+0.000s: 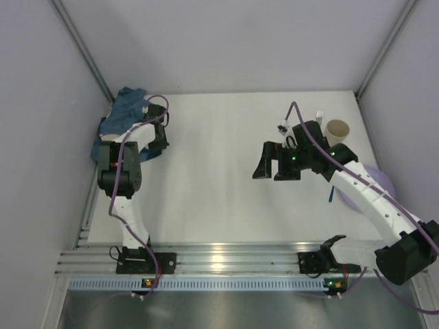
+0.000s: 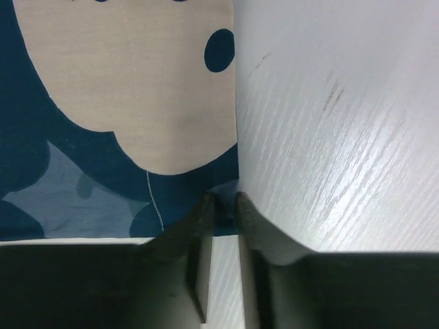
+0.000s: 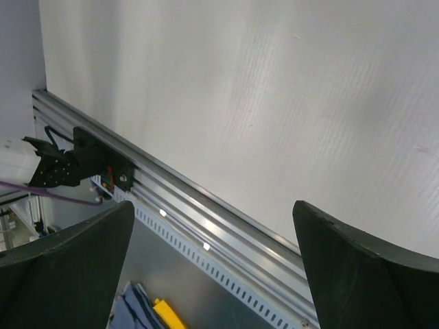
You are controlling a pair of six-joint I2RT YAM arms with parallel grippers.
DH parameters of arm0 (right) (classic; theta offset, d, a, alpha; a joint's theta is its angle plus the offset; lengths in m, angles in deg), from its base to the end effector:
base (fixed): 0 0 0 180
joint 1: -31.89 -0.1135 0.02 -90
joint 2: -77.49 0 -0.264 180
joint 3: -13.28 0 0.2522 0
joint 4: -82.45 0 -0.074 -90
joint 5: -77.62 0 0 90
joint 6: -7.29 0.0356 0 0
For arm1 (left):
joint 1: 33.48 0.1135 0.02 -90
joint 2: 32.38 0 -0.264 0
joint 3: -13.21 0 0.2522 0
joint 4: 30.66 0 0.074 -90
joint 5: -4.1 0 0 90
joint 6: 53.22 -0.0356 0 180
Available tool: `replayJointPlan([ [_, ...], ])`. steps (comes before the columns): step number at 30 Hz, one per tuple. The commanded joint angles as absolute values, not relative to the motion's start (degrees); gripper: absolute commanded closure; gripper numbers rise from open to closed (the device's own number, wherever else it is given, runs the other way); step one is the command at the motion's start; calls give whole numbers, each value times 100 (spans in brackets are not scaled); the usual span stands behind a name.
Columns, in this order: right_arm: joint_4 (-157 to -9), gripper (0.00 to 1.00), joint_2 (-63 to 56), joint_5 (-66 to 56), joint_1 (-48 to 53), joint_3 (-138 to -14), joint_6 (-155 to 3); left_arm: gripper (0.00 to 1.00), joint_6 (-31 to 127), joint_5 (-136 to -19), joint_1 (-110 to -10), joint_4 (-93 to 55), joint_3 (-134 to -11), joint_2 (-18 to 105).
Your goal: Set the dinner table for one person
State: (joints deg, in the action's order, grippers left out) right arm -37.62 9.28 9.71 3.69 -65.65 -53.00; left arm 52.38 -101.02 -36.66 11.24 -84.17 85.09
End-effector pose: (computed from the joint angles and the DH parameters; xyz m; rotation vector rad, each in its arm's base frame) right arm 0.2049 0.1251 0.3245 -0.1517 2.5569 0.8962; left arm 0.4294 -0.0146 0.1654 -0.3680 2.5840 0.2354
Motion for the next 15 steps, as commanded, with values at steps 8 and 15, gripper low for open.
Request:
replayJointPlan([
  [8, -3747, 0, 928, 933, 447, -6869, -5467, 100, 5199, -9461, -3480, 1676, -8545, 8830],
  [15, -3844, 0, 1174, 924, 456, -6624, -5467, 100, 5146, -9267, -4163, 2106, -8870, 8215],
])
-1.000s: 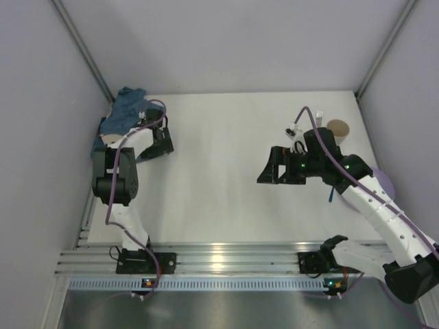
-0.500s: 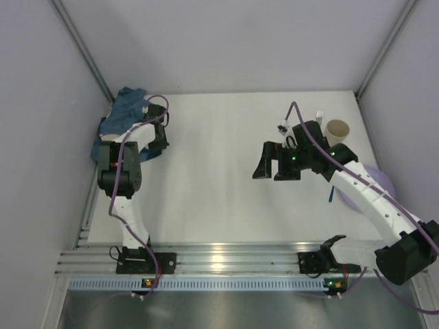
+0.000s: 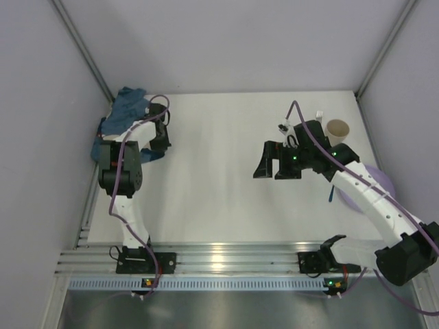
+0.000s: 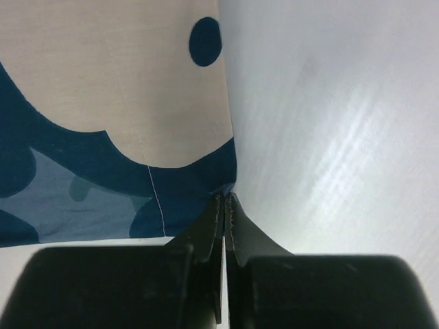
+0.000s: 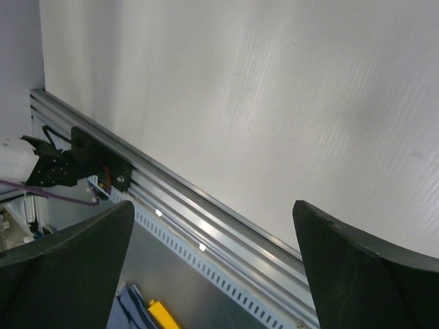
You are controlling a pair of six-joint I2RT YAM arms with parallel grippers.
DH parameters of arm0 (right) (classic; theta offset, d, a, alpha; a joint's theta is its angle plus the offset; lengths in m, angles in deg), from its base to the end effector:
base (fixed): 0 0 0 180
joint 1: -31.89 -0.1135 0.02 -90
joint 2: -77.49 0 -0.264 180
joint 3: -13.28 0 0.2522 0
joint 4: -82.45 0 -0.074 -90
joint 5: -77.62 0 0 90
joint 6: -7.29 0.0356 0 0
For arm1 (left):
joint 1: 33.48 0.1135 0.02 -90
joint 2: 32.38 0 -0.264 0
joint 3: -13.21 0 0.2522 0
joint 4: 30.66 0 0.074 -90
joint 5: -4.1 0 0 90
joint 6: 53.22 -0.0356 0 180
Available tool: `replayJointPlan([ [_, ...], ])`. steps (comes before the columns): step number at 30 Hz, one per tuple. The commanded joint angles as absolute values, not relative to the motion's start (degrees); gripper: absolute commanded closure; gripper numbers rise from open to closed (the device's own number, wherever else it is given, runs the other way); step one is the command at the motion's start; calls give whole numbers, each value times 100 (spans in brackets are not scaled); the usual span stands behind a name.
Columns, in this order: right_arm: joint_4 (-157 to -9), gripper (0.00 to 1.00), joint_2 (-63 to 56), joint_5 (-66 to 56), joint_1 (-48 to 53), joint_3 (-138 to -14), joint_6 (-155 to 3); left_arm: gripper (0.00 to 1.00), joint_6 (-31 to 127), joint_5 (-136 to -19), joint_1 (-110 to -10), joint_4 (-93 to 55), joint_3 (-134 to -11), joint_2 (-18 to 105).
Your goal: Set the dinner table for one person
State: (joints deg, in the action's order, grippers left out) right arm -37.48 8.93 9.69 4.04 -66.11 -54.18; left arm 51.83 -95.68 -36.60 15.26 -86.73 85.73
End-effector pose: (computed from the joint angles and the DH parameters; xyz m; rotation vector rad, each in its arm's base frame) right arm 0.2069 0.1244 0.3256 -0.1696 2.5504 0.8856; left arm 0.4314 -0.0175 0.1696 -0.3293 2.6464 0.1284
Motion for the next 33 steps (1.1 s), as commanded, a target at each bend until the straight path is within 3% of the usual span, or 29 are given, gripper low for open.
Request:
replayJointPlan([
  [1, -3861, 0, 1200, 933, 456, -6588, -5459, 100, 5137, -9258, -4314, 2316, -9010, 8171],
  [8, -3888, 0, 1482, 916, 465, -6254, -5529, 100, 5707, -9381, -6080, 3081, -9609, 7784],
  [13, -3747, 0, 1579, 854, 500, -6157, -5713, 100, 6788, -8837, -7416, 3013, -9828, 7837],
  [14, -3738, 0, 1579, 854, 508, -6122, -5713, 96, 6885, -8741, -7574, 3003, -9890, 7932],
  [16, -3695, 0, 1579, 872, 517, -6104, -5775, 75, 7140, -8243, -7891, 2925, -10074, 8029],
  [17, -3686, 0, 1570, 889, 517, -6095, -5792, 41, 7219, -8204, -7971, 2889, -10119, 8012],
  [19, -3677, 0, 1570, 889, 509, -6078, -5836, 23, 7334, -8177, -8094, 2705, -10145, 7881],
  [25, -3624, 0, 1351, 916, 517, -6288, -6003, 3, 7528, -8959, -7621, 2547, -9724, 6610],
  [33, -4089, 0, 526, 994, 587, -6771, -6065, 2, 7212, -10214, -5828, 2423, -8171, 4981],
])
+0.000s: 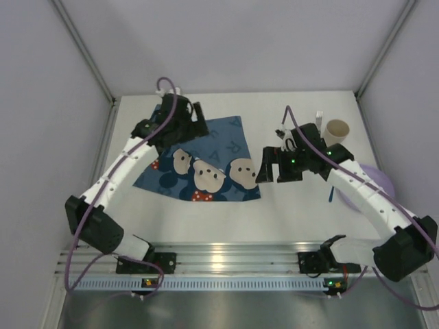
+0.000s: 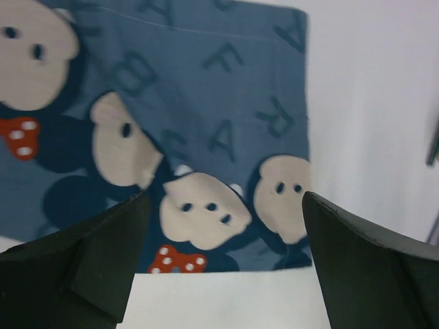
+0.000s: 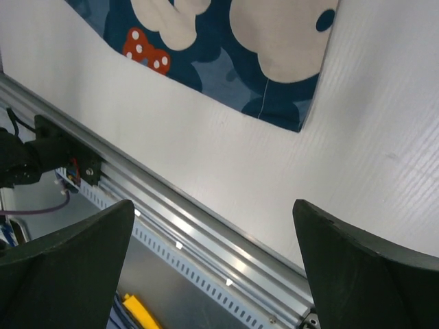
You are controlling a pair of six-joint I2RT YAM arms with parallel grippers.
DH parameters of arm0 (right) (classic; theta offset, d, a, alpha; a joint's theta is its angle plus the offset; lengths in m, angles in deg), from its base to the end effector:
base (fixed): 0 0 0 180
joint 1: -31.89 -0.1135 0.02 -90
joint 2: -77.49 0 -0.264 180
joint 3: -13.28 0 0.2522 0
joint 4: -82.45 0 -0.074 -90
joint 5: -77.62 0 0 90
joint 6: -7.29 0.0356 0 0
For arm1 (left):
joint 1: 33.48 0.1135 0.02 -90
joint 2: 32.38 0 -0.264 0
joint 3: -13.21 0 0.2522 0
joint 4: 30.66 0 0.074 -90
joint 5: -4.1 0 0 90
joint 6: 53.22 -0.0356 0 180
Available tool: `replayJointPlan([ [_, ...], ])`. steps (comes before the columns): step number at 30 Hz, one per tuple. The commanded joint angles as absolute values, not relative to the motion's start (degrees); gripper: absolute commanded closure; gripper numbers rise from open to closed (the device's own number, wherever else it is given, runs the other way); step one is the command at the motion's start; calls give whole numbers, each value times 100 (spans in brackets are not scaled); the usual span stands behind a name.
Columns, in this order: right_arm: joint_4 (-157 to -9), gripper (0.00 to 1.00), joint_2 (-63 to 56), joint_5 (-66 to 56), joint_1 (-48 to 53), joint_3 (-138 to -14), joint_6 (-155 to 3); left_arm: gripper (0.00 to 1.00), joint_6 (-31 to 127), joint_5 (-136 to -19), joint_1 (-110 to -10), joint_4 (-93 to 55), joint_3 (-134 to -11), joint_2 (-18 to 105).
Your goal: Set the dinner table for one person
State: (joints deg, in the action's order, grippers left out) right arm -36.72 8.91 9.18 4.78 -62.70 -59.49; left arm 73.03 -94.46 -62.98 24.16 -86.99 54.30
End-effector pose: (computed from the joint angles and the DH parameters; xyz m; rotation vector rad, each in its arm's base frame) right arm 0.2054 0.1199 0.3057 -0.2520 2.5955 0.8142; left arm 0.2915 -0.1589 0.3639 -0.2148 2.3088 -0.4236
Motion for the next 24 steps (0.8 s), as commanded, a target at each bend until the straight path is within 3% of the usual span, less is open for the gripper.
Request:
replayJointPlan([
  [1, -4281, 0, 333, 1038, 614, -6894, -6065, 2, 7142, -10260, -5670, 2441, -8037, 4876],
  [6, -4766, 0, -1521, 1583, 728, -8413, -5977, 3, 6869, -10296, -5142, 2634, -7247, 4576],
  [10, -4618, 0, -3652, 1839, 728, -10561, -5898, 5, 6956, -10006, -5027, 2485, -6719, 4339],
  [16, -3721, 0, -5889, 638, 938, -13203, -5732, 6, 6913, -9848, -4974, 2678, -6533, 4216],
  [24, -3940, 0, -6296, -130, 1194, -13012, -5502, 7, 6957, -9777, -4939, 2704, -6050, 3776],
])
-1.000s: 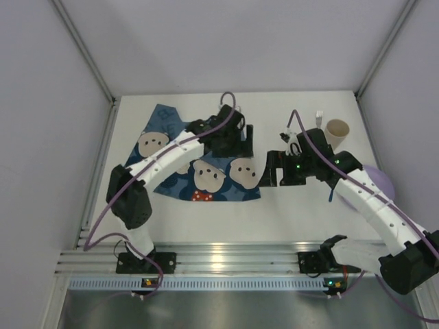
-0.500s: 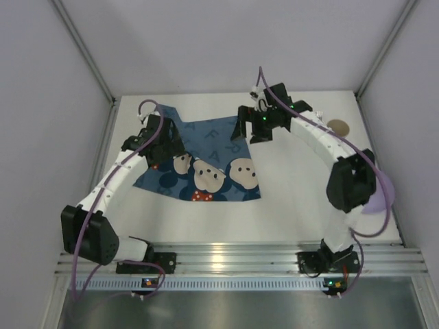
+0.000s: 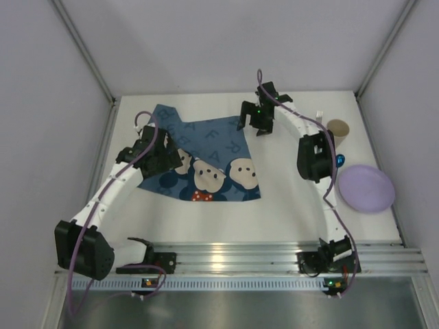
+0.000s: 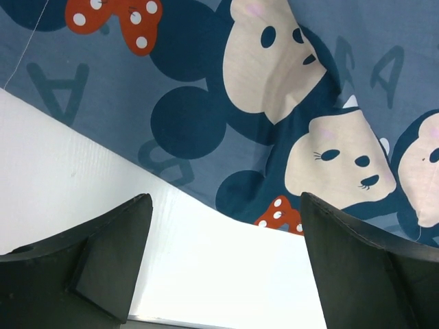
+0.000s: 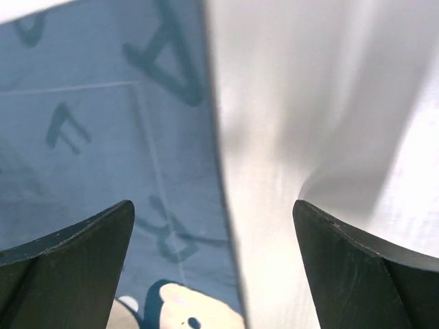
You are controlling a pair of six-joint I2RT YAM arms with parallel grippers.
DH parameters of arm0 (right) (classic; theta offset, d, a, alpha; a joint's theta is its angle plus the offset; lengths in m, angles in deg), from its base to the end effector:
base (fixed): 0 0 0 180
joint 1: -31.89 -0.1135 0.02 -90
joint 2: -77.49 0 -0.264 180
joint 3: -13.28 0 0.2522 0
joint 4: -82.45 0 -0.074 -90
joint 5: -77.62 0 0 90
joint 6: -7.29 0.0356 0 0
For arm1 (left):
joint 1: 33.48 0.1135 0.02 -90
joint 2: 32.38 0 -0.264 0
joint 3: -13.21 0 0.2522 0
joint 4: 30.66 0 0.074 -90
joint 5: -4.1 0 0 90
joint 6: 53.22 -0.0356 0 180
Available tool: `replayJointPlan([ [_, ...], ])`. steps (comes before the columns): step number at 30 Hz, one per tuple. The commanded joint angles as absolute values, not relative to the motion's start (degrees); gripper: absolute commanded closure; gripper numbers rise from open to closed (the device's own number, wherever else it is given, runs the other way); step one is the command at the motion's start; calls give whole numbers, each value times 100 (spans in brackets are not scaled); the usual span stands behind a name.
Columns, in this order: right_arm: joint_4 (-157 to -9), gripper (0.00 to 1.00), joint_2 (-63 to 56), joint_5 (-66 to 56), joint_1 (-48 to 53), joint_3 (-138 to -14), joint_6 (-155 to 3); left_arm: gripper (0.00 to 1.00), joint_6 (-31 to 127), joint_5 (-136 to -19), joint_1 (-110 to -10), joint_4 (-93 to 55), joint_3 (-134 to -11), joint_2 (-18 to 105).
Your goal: Set the dinner table for one person
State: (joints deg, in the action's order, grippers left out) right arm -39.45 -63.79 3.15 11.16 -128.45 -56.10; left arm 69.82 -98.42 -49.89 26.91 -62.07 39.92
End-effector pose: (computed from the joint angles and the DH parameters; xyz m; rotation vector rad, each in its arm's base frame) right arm 0.4980 0.1987 0.1891 0.0314 2.6610 0.6417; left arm 0.2464 -0.0645 0.2895 -0.4466 2.4525 -0.0844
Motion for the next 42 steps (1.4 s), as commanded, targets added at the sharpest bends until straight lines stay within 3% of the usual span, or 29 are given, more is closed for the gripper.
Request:
replayJointPlan([
  [1, -3940, 0, -6357, -156, 1194, -12995, -5468, 7, 6965, -9768, -4930, 2713, -6032, 3767],
  [12, -4362, 0, -6674, 168, 930, -12626, -5134, 8, 6983, -9829, -4922, 2757, -5839, 3583],
  [15, -4397, 20, -6701, 265, 930, -12643, -5081, 8, 6974, -9873, -4904, 2766, -5725, 3460],
  [17, -4424, 28, -6709, 484, 913, -12608, -5046, 8, 6965, -9891, -4895, 2784, -5663, 3433],
  [28, -4441, 45, -6692, 801, 728, -12371, -5080, 8, 6842, -10023, -4860, 2845, -5707, 3337],
  [31, -4485, 67, -6683, 819, 737, -12344, -5133, 8, 6834, -10049, -4851, 2871, -5698, 3319],
  [32, -4468, 83, -6683, 828, 737, -12362, -5142, 8, 6834, -10067, -4851, 2880, -5698, 3302],
  [34, -4433, 98, -6674, 810, 763, -12397, -5168, 7, 6834, -10215, -4843, 2924, -5698, 3310],
  [42, -3906, 100, -5719, 311, 1106, -12152, -5633, 5, 6886, -10331, -4413, 2872, -5540, 3249],
])
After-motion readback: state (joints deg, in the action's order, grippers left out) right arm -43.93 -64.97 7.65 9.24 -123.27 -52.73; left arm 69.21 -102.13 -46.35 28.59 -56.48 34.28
